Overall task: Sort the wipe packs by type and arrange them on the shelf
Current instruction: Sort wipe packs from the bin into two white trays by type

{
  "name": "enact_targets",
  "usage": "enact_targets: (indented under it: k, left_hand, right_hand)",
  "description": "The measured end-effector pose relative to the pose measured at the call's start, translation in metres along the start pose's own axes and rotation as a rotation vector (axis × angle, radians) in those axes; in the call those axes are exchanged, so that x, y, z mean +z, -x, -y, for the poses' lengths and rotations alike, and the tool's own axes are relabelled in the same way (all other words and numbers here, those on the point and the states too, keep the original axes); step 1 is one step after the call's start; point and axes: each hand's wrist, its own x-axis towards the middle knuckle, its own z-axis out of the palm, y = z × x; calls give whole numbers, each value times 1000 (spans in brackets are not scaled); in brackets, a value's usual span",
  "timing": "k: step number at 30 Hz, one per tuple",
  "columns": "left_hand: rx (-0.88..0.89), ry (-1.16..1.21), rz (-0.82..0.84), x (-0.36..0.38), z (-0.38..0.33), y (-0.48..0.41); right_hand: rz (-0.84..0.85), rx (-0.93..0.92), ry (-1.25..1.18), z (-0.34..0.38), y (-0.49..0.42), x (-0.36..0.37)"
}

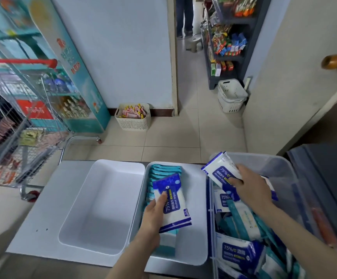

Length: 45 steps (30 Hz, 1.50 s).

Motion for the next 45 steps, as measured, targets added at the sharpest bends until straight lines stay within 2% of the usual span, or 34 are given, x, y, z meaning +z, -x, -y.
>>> enact_targets:
  k: [6, 13, 15, 18, 22, 27, 33, 36, 39, 40, 42, 45]
  left_hand:
    - [42, -98, 23, -82, -28, -26]
    - [161, -572, -52, -196, -68, -105]
    - [227, -809, -40, -218, -83, -132]
    - [381, -1289, 27, -238, -103, -171]
    - [546, -1677, 237, -240, -116, -219]
    - [694, -1647, 363, -228, -123, -256]
    - [951, -1635, 340, -223, -122, -278]
    - [935, -1679, 340, -223, -125, -283]
    - [905, -1726, 330, -228, -126, -292]
    - [898, -1744, 332, -229, -127, -294]
    - [902, -1762, 340, -232, -129, -294]
    - [941, -1738, 298, -239, -130, -293]
  right_hand:
    - [133, 21, 10, 81, 15, 34]
    - [269, 35, -22, 171, 26, 108]
    - [272, 19, 18, 193, 29, 128]
    - [278, -17, 19, 223, 31, 158]
    - [323, -164, 92, 248, 28, 199]
    - [405, -228, 289, 270, 9, 238]
    - [473, -210, 288, 280, -19, 282]
    - [433, -229, 252, 277, -32, 305]
    - [280, -164, 130, 285, -47, 318]
    - [323, -190, 131, 291, -52, 319]
    - [285, -188, 186, 293, -59, 326]
    - [257, -281, 259, 281, -56, 333]
